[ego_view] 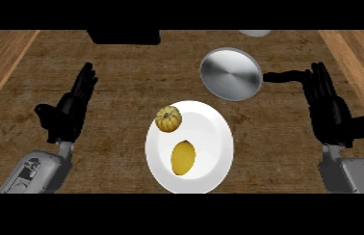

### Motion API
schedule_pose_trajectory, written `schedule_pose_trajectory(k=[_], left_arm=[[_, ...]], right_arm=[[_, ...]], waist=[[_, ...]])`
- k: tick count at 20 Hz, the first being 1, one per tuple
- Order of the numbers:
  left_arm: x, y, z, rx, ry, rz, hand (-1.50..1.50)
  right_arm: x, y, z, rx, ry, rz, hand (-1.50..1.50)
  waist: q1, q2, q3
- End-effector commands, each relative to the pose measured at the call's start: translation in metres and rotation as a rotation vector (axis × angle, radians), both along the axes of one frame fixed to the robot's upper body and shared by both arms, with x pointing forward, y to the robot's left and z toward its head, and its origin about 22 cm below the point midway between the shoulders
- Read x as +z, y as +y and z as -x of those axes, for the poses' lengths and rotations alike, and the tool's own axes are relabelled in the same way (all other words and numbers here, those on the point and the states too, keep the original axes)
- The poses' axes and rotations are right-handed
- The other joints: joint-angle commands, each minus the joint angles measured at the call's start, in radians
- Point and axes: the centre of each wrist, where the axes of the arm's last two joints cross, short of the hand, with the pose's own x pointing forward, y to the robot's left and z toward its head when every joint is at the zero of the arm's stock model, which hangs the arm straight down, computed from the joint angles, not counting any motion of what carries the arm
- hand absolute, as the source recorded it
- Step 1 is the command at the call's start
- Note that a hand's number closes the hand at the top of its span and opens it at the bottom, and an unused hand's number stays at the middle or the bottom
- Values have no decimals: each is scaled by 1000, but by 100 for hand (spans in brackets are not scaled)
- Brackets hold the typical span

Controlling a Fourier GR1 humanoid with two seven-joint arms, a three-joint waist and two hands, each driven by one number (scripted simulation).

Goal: Pick the lemon from the plate and place it in the pan

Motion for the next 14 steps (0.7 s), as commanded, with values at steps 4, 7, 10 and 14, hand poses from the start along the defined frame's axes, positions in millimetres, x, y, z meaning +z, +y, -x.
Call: schedule_pose_trajectory(k=[4, 7, 10, 14], left_arm=[[10, 2, -2, 30, -50, 2, 0], [17, 2, -4, 18, -39, 29, 0], [8, 26, 0, 70, -8, 14, 0], [5, 21, 0, 97, 9, 25, 0]], right_arm=[[-21, 84, 4, 404, 5, 105, 150], [-48, 128, 25, 520, 82, 294, 150], [-56, 115, 56, 222, -155, 444, -150], [-41, 89, 92, 119, -234, 601, -150]], waist=[[39, 34, 25], [38, 32, 24], [-15, 21, 23], [-41, 19, 22]])
